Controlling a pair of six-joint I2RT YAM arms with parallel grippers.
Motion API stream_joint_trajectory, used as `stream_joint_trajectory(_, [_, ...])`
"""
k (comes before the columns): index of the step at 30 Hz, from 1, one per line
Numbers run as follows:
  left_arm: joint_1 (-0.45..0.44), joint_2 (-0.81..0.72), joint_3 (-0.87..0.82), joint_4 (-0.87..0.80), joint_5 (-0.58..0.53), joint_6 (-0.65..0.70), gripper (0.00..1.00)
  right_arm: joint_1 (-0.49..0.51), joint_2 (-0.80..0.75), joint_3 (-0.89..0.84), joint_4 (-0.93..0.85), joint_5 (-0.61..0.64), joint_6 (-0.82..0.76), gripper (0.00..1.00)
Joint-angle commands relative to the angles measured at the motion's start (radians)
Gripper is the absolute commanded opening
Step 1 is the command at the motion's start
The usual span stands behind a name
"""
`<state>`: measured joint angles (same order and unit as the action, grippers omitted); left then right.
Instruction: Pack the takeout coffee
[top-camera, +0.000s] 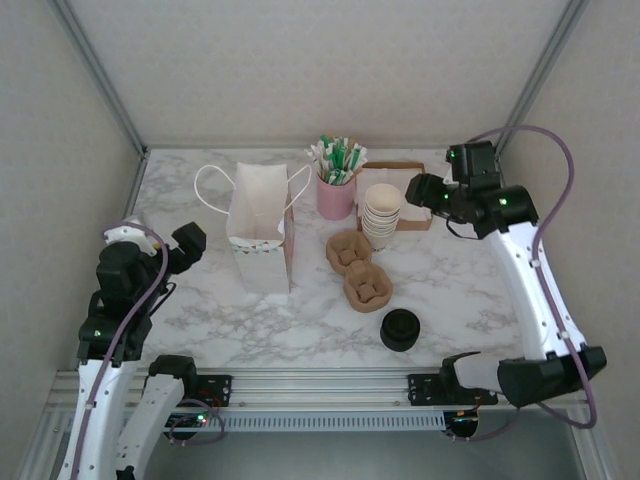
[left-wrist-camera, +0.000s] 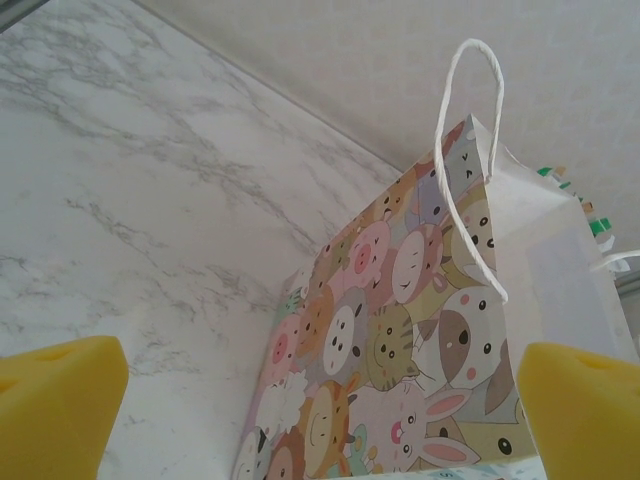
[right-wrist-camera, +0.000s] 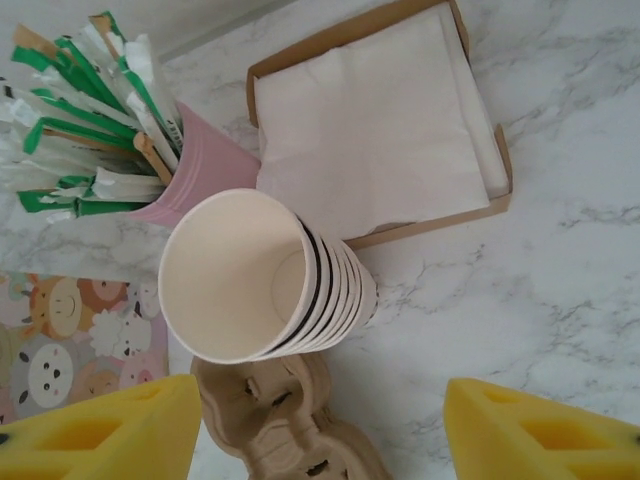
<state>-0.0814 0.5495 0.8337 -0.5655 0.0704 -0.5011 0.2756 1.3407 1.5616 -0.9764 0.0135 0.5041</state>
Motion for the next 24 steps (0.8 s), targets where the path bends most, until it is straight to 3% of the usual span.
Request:
stream_joint_trajectory(1, [0.014, -0.016, -0.01, 0.005, 0.001, -0.016, 1.0, 0.004, 0.004, 0.003, 0.044, -0.021, 0.049, 0.62])
stream_joint_trajectory(7, [0.024, -0.017, -0.013, 0.01, 0.012, -0.02, 1.0, 0.004, 0.023, -0.065, 0.143, -0.039, 0.102, 0.45])
stream_joint_trajectory(24, [0.042, -0.022, -0.013, 0.015, 0.028, -0.027, 1.0, 0.041, 0.185, -0.049, 0.134, -0.031, 0.02, 0.44])
